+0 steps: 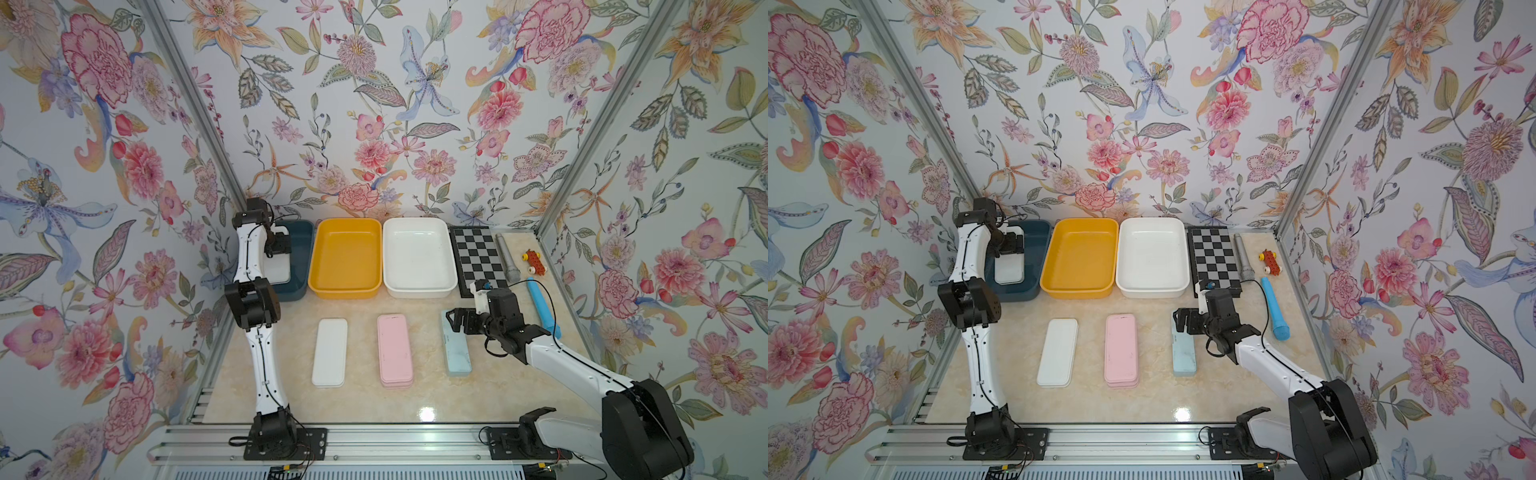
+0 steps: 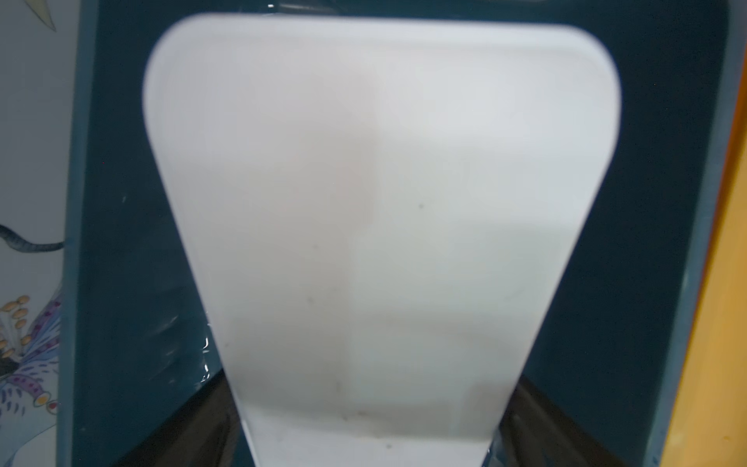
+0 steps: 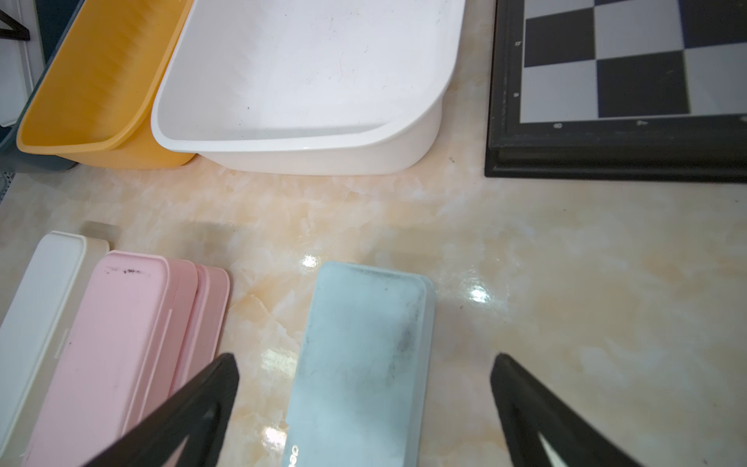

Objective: Place the pencil cases by color into the storage box
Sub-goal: Place the pencil case at the storage box.

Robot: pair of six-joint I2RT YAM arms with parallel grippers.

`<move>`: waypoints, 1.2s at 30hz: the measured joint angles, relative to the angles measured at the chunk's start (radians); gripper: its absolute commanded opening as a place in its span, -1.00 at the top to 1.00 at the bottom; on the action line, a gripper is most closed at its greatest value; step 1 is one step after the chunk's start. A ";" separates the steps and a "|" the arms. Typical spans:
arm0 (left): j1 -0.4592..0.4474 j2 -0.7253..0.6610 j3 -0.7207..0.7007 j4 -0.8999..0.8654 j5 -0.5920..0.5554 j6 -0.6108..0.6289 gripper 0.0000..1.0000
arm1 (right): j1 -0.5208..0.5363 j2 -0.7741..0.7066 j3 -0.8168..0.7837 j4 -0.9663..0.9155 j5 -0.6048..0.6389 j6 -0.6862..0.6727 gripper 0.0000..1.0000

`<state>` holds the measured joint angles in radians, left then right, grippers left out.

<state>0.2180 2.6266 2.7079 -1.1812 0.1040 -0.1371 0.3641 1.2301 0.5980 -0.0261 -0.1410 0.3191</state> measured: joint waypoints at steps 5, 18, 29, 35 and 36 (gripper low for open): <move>0.000 0.045 0.001 0.000 0.005 0.002 0.06 | 0.000 0.000 0.000 -0.019 0.004 0.003 -1.00; 0.008 0.055 0.007 0.008 0.025 0.011 -0.73 | 0.008 0.000 0.000 -0.030 0.029 0.011 -1.00; 0.012 0.084 0.011 0.037 0.054 0.027 -0.97 | 0.011 -0.023 -0.004 -0.038 0.048 0.011 -1.00; 0.012 0.089 0.012 0.059 0.074 0.029 -0.97 | 0.011 -0.023 -0.005 -0.040 0.049 0.011 -1.00; 0.012 0.089 0.014 0.060 0.076 0.029 -0.97 | 0.011 -0.023 -0.005 -0.040 0.051 0.011 -1.00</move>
<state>0.2302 2.7159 2.7216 -1.1210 0.1799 -0.1081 0.3756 1.2076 0.5934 -0.0666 -0.0895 0.3305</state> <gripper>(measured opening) 0.984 0.998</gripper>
